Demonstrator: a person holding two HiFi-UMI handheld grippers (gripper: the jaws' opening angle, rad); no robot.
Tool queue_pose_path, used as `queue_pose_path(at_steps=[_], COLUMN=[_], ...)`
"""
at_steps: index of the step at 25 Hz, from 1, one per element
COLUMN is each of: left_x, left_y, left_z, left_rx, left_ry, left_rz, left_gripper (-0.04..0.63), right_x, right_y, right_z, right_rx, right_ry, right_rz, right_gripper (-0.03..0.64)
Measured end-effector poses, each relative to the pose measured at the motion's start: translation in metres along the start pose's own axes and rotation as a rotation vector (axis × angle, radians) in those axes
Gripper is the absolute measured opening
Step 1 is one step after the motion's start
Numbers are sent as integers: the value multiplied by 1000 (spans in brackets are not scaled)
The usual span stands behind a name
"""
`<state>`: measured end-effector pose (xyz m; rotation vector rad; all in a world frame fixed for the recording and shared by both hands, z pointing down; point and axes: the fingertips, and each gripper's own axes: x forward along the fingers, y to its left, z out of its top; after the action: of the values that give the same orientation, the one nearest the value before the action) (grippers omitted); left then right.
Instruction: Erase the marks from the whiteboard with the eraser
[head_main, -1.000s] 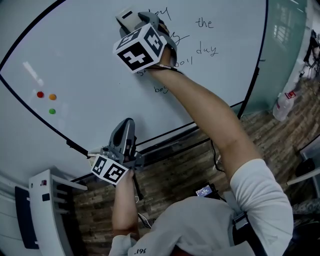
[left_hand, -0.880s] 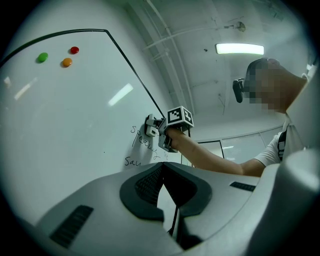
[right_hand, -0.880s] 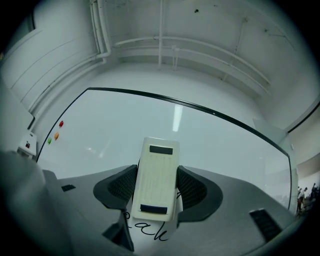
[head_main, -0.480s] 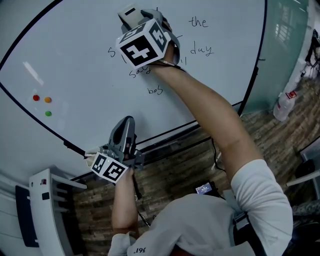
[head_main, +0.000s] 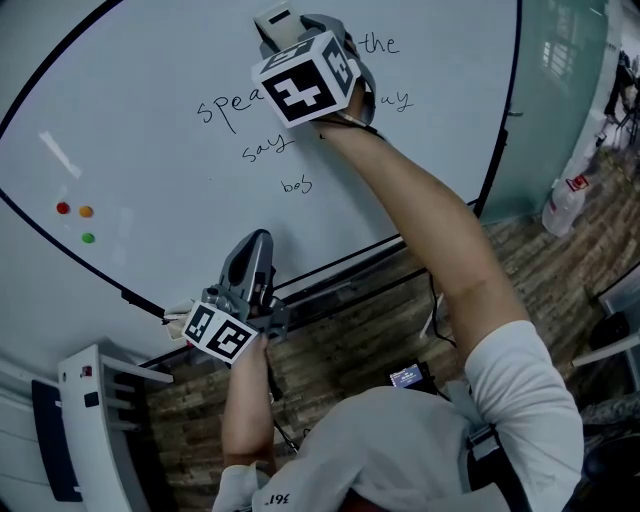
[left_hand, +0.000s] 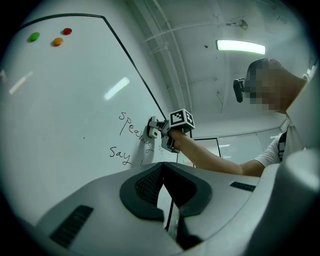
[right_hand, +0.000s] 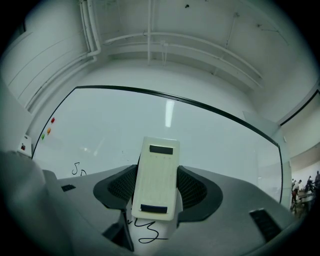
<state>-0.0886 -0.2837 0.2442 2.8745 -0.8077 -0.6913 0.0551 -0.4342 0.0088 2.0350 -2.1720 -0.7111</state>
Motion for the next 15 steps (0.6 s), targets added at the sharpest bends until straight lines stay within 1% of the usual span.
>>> queue_pose_path(at_steps=[9,15], left_x=[10,16], left_y=[-1,-3], left_z=[-8,-12], left_rx=[-10,-10], left_ry=[13,20], left_rz=[-5,-6], left_gripper=[6,6], right_x=[-5,-9], right_y=[-24,-42], right_z=[-15,-34], right_rx=[-7,2], right_ry=[1,17], right_rz=[-17,-34], right_gripper=[268,268])
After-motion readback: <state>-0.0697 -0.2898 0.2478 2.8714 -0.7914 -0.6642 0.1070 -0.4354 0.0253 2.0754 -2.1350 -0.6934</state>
